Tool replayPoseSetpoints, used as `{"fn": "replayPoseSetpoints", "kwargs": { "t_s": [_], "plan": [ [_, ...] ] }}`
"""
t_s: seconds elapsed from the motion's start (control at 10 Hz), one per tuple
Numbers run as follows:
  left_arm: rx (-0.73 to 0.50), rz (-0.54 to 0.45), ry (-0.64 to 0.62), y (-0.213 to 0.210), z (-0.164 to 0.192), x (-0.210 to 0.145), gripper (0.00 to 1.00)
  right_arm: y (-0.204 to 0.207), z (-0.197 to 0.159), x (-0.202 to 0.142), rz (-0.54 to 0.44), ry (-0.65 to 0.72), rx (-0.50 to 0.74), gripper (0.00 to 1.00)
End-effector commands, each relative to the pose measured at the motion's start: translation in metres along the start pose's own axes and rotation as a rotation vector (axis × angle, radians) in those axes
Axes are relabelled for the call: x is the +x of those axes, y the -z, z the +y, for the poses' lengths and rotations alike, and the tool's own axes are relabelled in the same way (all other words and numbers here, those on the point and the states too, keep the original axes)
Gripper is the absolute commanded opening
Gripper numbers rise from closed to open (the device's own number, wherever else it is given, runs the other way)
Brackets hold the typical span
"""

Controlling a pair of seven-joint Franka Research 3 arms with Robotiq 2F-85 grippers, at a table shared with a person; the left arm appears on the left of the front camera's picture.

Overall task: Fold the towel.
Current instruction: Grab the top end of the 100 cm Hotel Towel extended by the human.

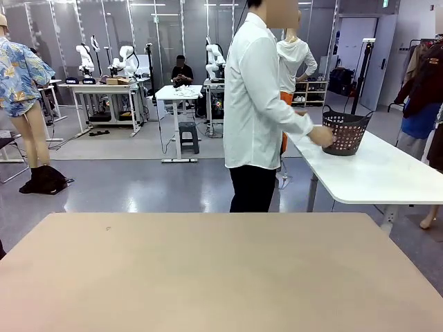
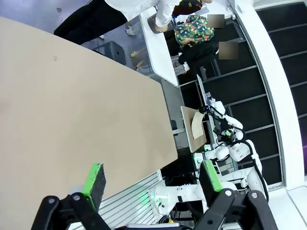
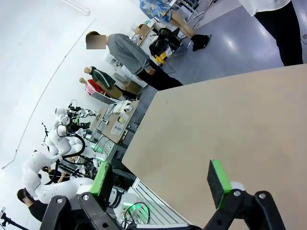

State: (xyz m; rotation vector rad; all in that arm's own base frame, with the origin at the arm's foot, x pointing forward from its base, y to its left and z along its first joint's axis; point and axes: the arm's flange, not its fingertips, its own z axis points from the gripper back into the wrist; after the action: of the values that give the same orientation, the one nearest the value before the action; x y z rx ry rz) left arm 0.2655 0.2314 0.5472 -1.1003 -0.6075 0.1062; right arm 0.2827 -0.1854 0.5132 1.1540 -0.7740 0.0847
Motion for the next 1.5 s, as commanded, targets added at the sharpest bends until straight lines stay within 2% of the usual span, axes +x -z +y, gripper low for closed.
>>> {"fn": "replayPoseSetpoints", "kwargs": {
  "t_s": [0.0,1.4],
  "plan": [
    [-0.001,0.012,-0.007,-0.0007,-0.0004,-0.0016,1.00,-0.0003,-0.0005,0.0000,0.008,-0.009,0.007,1.00],
    [-0.001,0.012,-0.007,-0.0007,-0.0004,-0.0016,1.00,-0.0003,-0.0005,0.0000,0.008,-0.009,0.007,1.00]
  ]
}}
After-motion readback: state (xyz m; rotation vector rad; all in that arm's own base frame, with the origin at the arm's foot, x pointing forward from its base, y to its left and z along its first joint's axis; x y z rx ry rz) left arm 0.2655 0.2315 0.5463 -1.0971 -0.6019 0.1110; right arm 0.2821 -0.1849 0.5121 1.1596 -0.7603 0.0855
